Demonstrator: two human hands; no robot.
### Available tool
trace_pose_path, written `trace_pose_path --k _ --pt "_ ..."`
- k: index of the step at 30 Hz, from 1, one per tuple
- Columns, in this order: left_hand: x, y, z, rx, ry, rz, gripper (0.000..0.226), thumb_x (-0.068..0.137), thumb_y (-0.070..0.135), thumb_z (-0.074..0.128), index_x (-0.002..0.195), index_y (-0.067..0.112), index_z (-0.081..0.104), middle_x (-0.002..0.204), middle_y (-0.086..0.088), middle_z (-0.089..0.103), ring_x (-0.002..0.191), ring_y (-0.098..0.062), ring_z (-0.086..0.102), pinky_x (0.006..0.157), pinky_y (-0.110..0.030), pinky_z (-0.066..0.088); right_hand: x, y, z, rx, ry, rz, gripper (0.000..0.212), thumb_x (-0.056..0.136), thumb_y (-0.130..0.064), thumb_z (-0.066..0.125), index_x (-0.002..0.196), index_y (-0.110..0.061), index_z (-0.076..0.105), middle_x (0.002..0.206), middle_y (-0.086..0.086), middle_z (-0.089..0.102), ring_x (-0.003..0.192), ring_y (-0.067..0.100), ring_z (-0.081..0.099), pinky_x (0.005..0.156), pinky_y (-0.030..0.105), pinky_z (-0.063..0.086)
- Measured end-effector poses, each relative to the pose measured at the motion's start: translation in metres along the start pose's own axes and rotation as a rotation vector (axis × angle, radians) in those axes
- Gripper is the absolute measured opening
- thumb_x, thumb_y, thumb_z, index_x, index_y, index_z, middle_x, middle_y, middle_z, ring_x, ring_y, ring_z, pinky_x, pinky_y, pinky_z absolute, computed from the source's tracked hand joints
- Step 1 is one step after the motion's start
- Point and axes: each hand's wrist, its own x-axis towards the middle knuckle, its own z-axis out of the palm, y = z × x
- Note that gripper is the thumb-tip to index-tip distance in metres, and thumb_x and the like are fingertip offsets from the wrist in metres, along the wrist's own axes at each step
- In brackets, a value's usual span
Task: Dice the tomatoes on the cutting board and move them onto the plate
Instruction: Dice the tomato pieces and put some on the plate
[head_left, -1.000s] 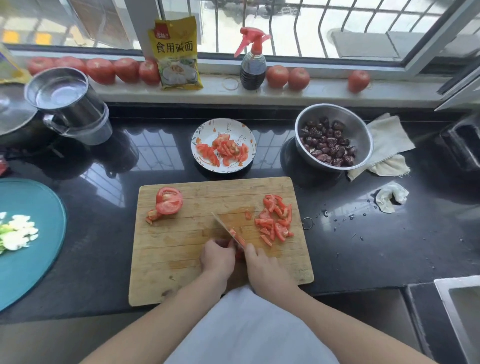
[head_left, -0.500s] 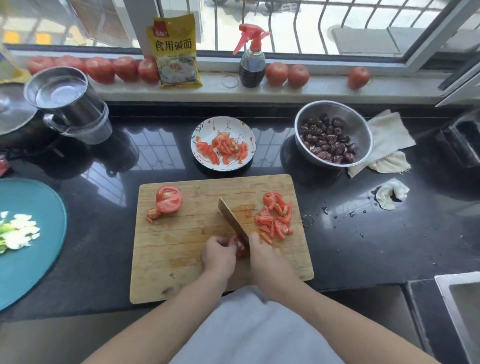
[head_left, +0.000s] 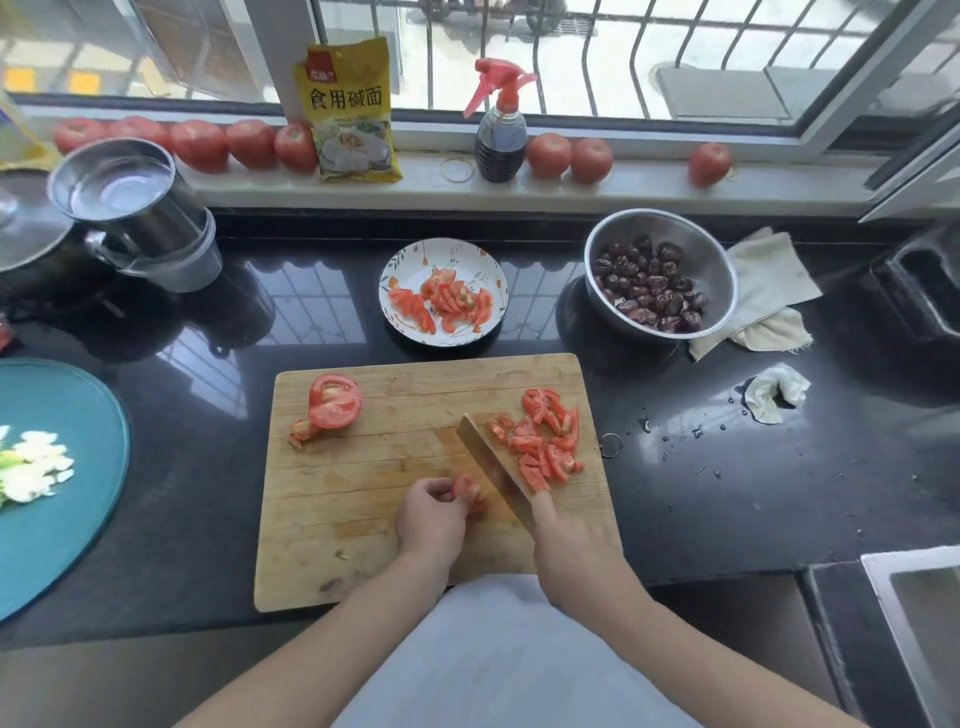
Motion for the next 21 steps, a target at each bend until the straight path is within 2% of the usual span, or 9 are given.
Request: trace_pose_path --k 5,8,10,12,13,15,16,18,21 --pt "0.006 -0.002 0.005 -0.026 0.02 -0.032 0.019 0.085 0.027 0.084 0.091 0.021 0.067 0.094 -0.002 0.076 0.09 -0.025 0.076 0.091 -0.05 0.061 -0.008 -0.019 -0.01 -0.176 -0.099 -0.028 0.03 0.087 -0.001 0.031 0.112 -0.018 0.033 0.097 0.007 0.061 0.094 0.039 0.06 0.066 0.043 0.037" --pt "0.004 -0.001 0.006 -0.012 0.04 -0.028 0.018 0.086 0.026 0.083 0.092 0.021 0.067 0.096 -0.001 0.076 0.091 -0.025 0.076 0.091 -0.049 0.061 -0.008 -0.016 -0.007 -0.187 -0.11 -0.021 0.028 0.089 -0.002 0.032 0.112 -0.018 0.034 0.099 0.007 0.062 0.094 0.039 0.062 0.064 0.043 0.039" --pt "0.005 -0.002 0.006 -0.029 0.032 -0.03 0.015 0.087 0.025 0.081 0.093 0.019 0.068 0.096 -0.002 0.077 0.091 -0.025 0.076 0.091 -0.05 0.061 -0.01 -0.013 -0.005 -0.208 -0.053 -0.054 0.025 0.086 -0.003 0.044 0.1 -0.019 0.031 0.081 0.003 0.056 0.08 0.035 0.064 0.052 0.039 0.035" --pt "0.007 -0.004 0.006 -0.038 0.018 -0.039 0.015 0.085 0.027 0.08 0.093 0.02 0.069 0.094 -0.001 0.079 0.09 -0.025 0.077 0.091 -0.05 0.061 -0.011 -0.005 -0.005 -0.278 0.022 -0.137 0.05 0.071 -0.002 0.062 0.088 -0.022 0.02 0.058 -0.005 0.029 0.049 0.029 0.056 0.037 0.033 0.02" --pt "0.009 -0.006 0.007 -0.032 0.016 -0.047 0.016 0.084 0.029 0.08 0.092 0.02 0.07 0.092 0.0 0.08 0.09 -0.024 0.078 0.091 -0.049 0.061 -0.011 -0.003 -0.004 -0.322 0.018 -0.132 0.05 0.072 -0.002 0.062 0.088 -0.021 0.019 0.059 -0.006 0.022 0.048 0.029 0.055 0.037 0.033 0.017" --pt "0.008 -0.003 0.007 -0.012 0.024 -0.041 0.015 0.085 0.032 0.081 0.091 0.021 0.072 0.09 0.002 0.08 0.088 -0.023 0.077 0.09 -0.048 0.062 -0.007 -0.003 0.001 -0.314 -0.043 -0.087 0.026 0.086 0.0 0.042 0.098 -0.018 0.028 0.072 -0.001 0.039 0.076 0.034 0.064 0.044 0.037 0.024" --pt "0.006 -0.001 0.008 0.006 0.034 -0.03 0.014 0.087 0.031 0.08 0.09 0.02 0.072 0.089 0.001 0.079 0.088 -0.023 0.076 0.089 -0.047 0.061 -0.001 -0.008 0.002 -0.275 -0.057 -0.056 0.026 0.089 0.001 0.036 0.106 -0.017 0.032 0.085 0.003 0.048 0.087 0.036 0.064 0.05 0.039 0.029" --pt "0.003 0.005 0.008 0.062 0.074 -0.002 0.013 0.089 0.029 0.079 0.091 0.018 0.072 0.088 -0.001 0.078 0.088 -0.024 0.074 0.088 -0.044 0.06 0.017 -0.021 0.008 -0.214 -0.046 -0.049 0.033 0.089 0.001 0.04 0.116 -0.017 0.032 0.103 0.007 0.054 0.093 0.039 0.062 0.058 0.041 0.037" --pt "-0.001 0.009 0.007 0.094 0.104 0.001 0.013 0.091 0.028 0.077 0.093 0.016 0.073 0.09 -0.002 0.077 0.088 -0.025 0.073 0.087 -0.039 0.059 0.033 -0.031 0.015 -0.145 -0.013 -0.096 0.046 0.084 0.002 0.053 0.116 -0.019 0.029 0.105 0.007 0.053 0.09 0.038 0.063 0.06 0.044 0.042"
